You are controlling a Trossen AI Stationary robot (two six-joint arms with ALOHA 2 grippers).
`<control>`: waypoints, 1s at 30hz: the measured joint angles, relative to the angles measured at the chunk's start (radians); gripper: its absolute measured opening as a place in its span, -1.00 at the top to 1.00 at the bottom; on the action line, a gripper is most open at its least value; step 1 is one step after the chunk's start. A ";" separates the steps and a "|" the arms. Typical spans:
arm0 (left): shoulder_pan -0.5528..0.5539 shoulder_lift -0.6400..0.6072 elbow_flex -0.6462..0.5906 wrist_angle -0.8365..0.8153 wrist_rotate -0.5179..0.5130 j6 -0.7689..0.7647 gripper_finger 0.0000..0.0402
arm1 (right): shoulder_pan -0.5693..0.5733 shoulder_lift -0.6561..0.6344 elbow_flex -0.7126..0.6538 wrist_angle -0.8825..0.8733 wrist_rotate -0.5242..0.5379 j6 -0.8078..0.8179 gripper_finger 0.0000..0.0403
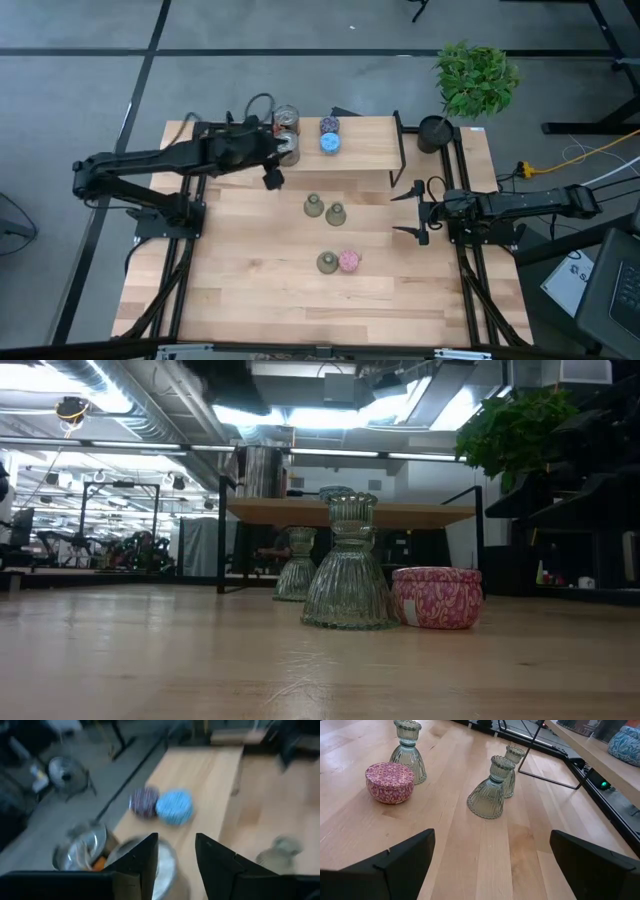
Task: Pick & Place candle stick holders
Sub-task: Put the pink scented candle on the shelf aligned with the other scented candles
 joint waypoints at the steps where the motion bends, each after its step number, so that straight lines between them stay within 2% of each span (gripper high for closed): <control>1: -0.022 -0.024 0.006 0.002 -0.005 0.000 0.37 | 0.000 0.000 0.000 0.000 0.000 0.000 -0.98; 5: -0.117 -0.109 0.008 -0.015 -0.007 -0.003 0.37 | 0.000 0.000 0.000 0.000 0.000 0.000 -0.98; 9: -0.233 -0.172 -0.040 -0.035 0.037 -0.093 0.37 | 0.000 0.000 0.000 0.000 0.000 0.000 -0.98; 13: -0.363 -0.204 -0.189 0.031 0.068 -0.139 0.37 | 0.000 0.000 0.000 0.000 -0.001 0.000 -0.98; 16: -0.455 -0.207 -0.349 0.192 0.075 -0.151 0.37 | 0.000 0.000 0.000 0.002 -0.002 0.009 -0.98; 20: -0.552 -0.190 -0.551 0.485 0.105 -0.140 0.37 | 0.000 0.000 0.000 0.036 -0.040 0.143 -0.98; 22: -0.581 -0.179 -0.612 0.592 0.105 -0.077 0.37 | 0.000 0.000 0.000 0.077 -0.083 0.234 -0.98; 27: -0.615 -0.180 -0.623 0.639 0.129 -0.052 0.37 | 0.001 0.000 0.000 0.213 -0.229 0.495 -0.98; 30: -0.623 -0.179 -0.615 0.673 0.167 -0.062 0.37 | 0.000 0.000 0.000 0.285 -0.244 0.518 -0.98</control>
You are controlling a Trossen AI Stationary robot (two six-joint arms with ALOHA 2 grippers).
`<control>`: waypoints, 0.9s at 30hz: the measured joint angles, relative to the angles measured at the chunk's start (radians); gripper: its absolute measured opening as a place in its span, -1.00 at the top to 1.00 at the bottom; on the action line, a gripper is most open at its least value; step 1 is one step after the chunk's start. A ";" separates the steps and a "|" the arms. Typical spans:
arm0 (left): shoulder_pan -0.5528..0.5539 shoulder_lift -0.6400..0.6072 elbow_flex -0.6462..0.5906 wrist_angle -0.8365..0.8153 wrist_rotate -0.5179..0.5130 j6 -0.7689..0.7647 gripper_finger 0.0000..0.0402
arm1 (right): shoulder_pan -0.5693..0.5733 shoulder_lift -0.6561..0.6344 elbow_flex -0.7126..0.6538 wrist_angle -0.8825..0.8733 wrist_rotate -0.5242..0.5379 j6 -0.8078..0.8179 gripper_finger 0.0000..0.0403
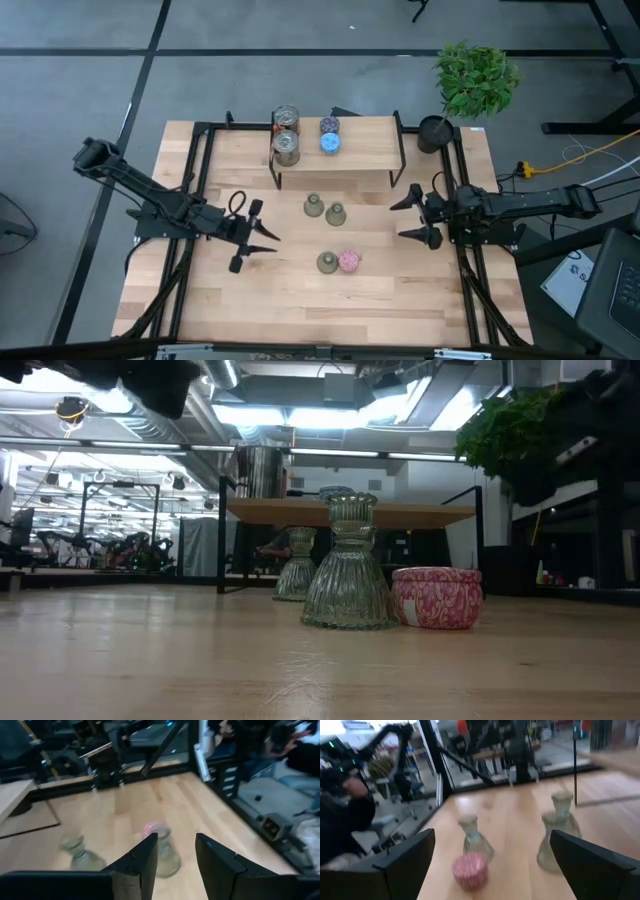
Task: Pick & Place candle stick holders
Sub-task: Put the pink scented candle on the shelf aligned with the other scented candles
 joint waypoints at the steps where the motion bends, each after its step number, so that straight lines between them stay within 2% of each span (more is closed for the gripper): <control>1: -0.004 0.000 0.000 0.005 0.014 -0.001 0.37 | 0.000 0.000 0.000 0.016 0.000 0.002 -0.98; 4: -0.020 0.004 0.000 0.005 0.037 -0.019 0.37 | 0.000 0.000 0.000 0.042 -0.001 0.017 -0.98; 16: -0.029 0.006 0.000 0.003 0.006 -0.115 0.37 | 0.005 0.016 0.000 0.058 -0.029 0.048 -0.98; 20: -0.029 0.006 0.000 0.003 -0.013 -0.141 0.37 | 0.035 0.050 0.001 0.148 0.038 0.026 -0.98; 24: -0.029 0.006 0.000 0.003 -0.046 -0.141 0.37 | 0.095 0.134 0.050 0.110 0.167 0.042 -0.98; 27: -0.029 0.006 0.000 0.003 -0.066 -0.114 0.37 | 0.144 0.230 0.123 0.098 0.223 0.009 -0.98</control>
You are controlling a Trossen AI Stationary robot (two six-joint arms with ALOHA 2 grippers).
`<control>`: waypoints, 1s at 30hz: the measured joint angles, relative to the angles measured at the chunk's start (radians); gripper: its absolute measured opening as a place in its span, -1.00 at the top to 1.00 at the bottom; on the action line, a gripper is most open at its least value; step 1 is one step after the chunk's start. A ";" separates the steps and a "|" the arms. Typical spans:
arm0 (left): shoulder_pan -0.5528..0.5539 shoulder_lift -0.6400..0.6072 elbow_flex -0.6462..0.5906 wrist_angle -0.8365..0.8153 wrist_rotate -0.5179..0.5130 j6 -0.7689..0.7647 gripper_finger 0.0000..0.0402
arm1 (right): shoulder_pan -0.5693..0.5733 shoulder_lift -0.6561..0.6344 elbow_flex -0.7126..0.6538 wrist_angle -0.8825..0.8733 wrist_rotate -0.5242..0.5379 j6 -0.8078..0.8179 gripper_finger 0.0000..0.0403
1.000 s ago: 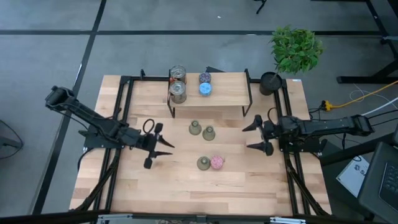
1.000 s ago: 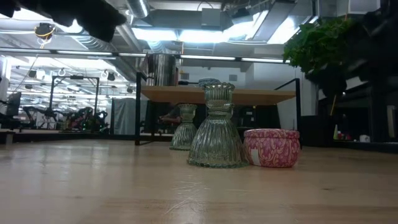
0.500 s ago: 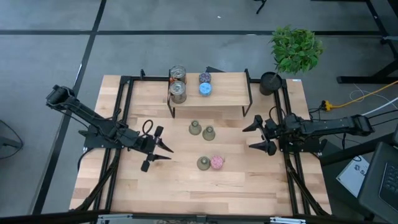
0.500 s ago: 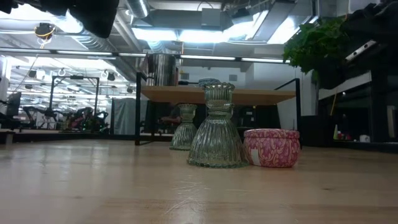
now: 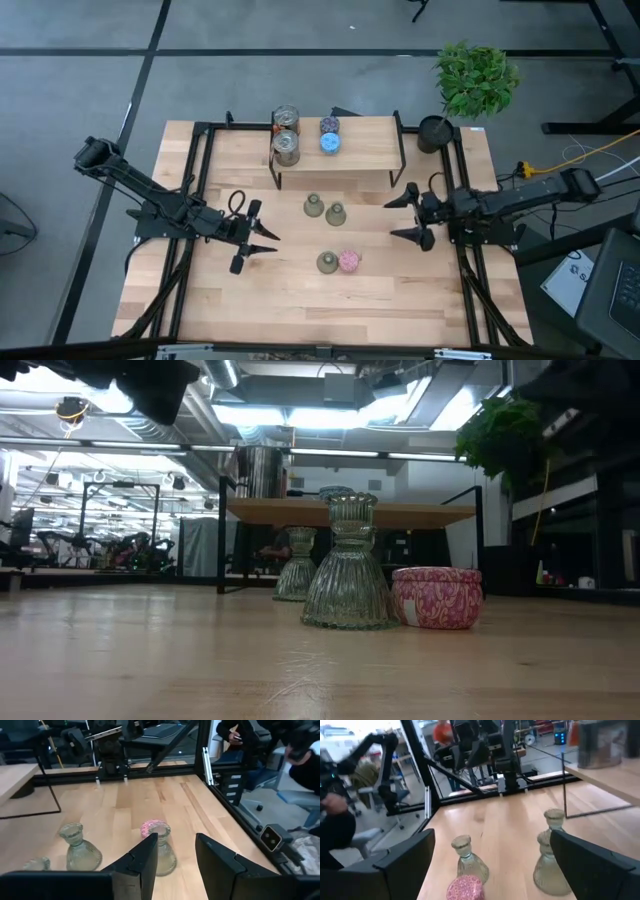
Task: Pick & Place candle stick holders
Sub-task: Put the pink scented candle on the shelf aligned with the other scented candles
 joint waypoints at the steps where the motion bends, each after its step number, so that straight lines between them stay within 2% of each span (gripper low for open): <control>1: 0.000 0.000 0.000 0.000 0.000 0.012 0.37 | 0.015 0.037 0.029 -0.002 0.007 -0.016 -0.98; 9: 0.000 0.000 0.000 -0.016 0.000 0.050 0.37 | 0.099 0.363 0.240 -0.095 0.087 -0.137 -0.98; 12: 0.000 0.000 0.000 -0.044 0.000 0.075 0.37 | 0.103 0.455 0.283 -0.088 0.070 -0.208 -0.98; 15: 0.001 0.000 0.000 -0.069 -0.001 0.079 0.37 | 0.103 0.516 0.305 -0.064 0.044 -0.215 -0.98; 19: 0.008 0.000 0.000 -0.083 -0.002 0.117 0.37 | 0.102 0.581 0.306 0.044 0.046 -0.099 -0.98; 23: 0.019 0.000 0.000 -0.084 -0.003 0.138 0.37 | 0.104 0.620 0.307 0.044 0.023 -0.033 -0.98; 26: 0.026 0.000 0.000 -0.083 -0.003 0.121 0.37 | 0.117 0.674 0.307 0.043 0.091 -0.012 -0.98; 30: 0.030 0.000 0.000 -0.083 -0.003 0.054 0.37 | 0.131 0.770 0.311 0.075 0.158 -0.091 -0.98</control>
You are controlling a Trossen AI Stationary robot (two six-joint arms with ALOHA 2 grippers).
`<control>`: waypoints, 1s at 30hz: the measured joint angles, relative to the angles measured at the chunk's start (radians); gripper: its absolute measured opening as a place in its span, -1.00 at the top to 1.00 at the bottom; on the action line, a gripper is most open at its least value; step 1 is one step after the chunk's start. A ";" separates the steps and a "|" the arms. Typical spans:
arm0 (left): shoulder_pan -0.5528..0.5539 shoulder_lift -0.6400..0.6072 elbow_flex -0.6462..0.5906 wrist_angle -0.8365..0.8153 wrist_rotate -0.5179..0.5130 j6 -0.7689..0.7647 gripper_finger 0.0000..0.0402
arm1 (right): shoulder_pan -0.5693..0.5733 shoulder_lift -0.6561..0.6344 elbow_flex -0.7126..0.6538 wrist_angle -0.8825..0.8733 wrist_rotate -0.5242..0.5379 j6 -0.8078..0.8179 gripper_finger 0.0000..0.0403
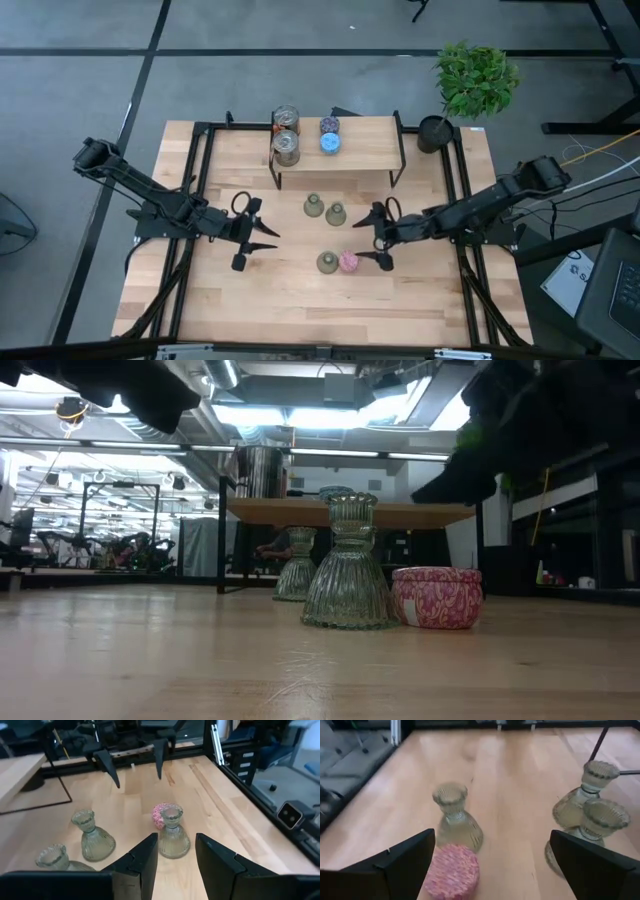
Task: Pick & Place candle stick holders
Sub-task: Put the pink scented candle on the shelf aligned with the other scented candles
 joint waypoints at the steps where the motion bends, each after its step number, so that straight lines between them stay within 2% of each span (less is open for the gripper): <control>1: 0.000 0.000 0.000 0.000 0.000 -0.017 0.37 | 0.002 0.023 0.008 0.010 0.001 -0.010 -0.98; 7: -0.001 0.000 0.000 0.000 -0.007 -0.104 0.37 | 0.023 0.128 0.077 0.043 -0.015 0.050 -0.98; 12: -0.002 0.000 0.000 0.000 -0.084 -0.110 0.37 | 0.060 0.212 0.097 0.036 -0.013 0.070 -0.98; 18: -0.002 0.000 0.000 -0.002 -0.113 -0.110 0.37 | 0.082 0.298 0.117 0.035 0.077 0.070 -0.98; 25: -0.002 0.000 0.000 -0.035 -0.111 -0.110 0.37 | 0.086 0.325 0.130 0.040 0.020 0.081 -0.98; 30: -0.002 0.000 0.000 -0.055 -0.112 -0.110 0.37 | 0.102 0.325 0.130 0.029 0.019 0.066 -0.98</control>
